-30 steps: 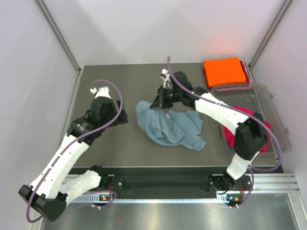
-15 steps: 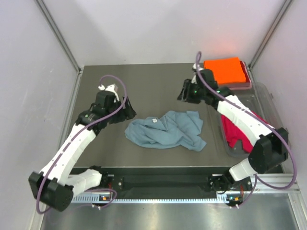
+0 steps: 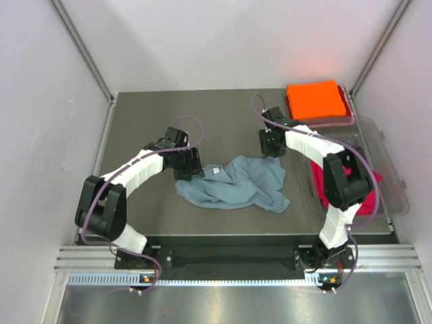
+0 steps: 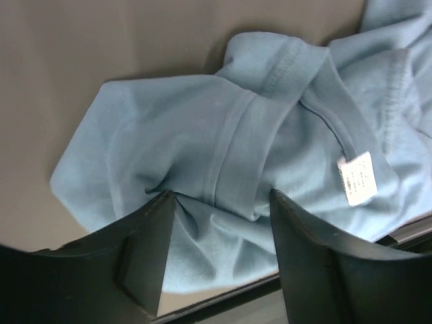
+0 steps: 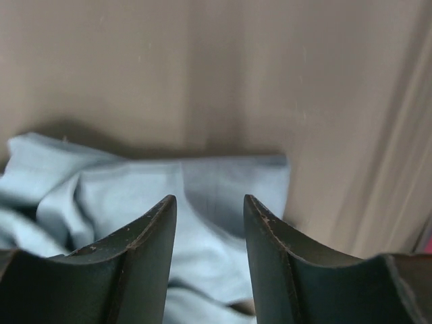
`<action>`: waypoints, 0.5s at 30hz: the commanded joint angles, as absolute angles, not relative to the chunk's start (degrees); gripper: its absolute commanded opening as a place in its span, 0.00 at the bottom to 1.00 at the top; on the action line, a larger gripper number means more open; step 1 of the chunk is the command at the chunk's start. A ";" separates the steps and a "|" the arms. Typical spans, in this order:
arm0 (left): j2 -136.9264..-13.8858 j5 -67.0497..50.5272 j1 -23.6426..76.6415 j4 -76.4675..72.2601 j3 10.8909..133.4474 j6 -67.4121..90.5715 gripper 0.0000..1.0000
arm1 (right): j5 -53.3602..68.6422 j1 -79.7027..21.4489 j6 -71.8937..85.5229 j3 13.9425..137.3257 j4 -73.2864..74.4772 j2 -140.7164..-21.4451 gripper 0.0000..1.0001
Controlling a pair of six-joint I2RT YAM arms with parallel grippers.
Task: Fold and stack the t-shirts
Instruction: Flatten the tshirt out
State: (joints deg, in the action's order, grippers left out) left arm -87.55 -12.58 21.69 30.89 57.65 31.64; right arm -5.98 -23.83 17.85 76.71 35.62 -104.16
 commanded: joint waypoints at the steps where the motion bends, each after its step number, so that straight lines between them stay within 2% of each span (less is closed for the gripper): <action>1: -89.12 -14.59 21.71 26.90 58.10 30.85 0.59 | -7.74 -23.47 13.45 82.79 34.80 -108.27 0.44; 4: -89.91 -13.89 21.80 26.98 58.01 30.67 0.44 | -7.91 -23.47 13.10 83.32 34.63 -110.74 0.43; 5: -89.91 -13.71 21.71 26.90 57.92 30.76 0.34 | -8.00 -23.47 13.01 83.15 34.02 -111.09 0.43; 7: -89.74 -13.71 21.62 26.63 57.66 30.67 0.21 | -8.26 -23.47 12.92 82.97 33.66 -112.06 0.42; 8: -90.00 -14.06 21.71 26.54 57.66 30.76 0.00 | -8.52 -23.55 13.09 83.06 33.49 -112.50 0.41; 9: -90.17 -14.24 21.71 26.46 57.74 30.94 0.00 | -9.05 -23.55 13.27 83.23 33.40 -112.94 0.35; 11: -90.35 -14.76 21.71 26.02 57.92 31.46 0.00 | -10.19 -23.38 13.27 83.14 32.52 -113.11 0.32; 14: -90.35 -14.16 21.71 25.49 58.62 31.90 0.00 | -12.39 -23.29 13.18 85.16 33.13 -113.99 0.20; 15: -90.35 -13.63 21.71 25.75 58.97 32.25 0.00 | -13.44 -23.12 13.53 86.65 33.57 -114.08 0.10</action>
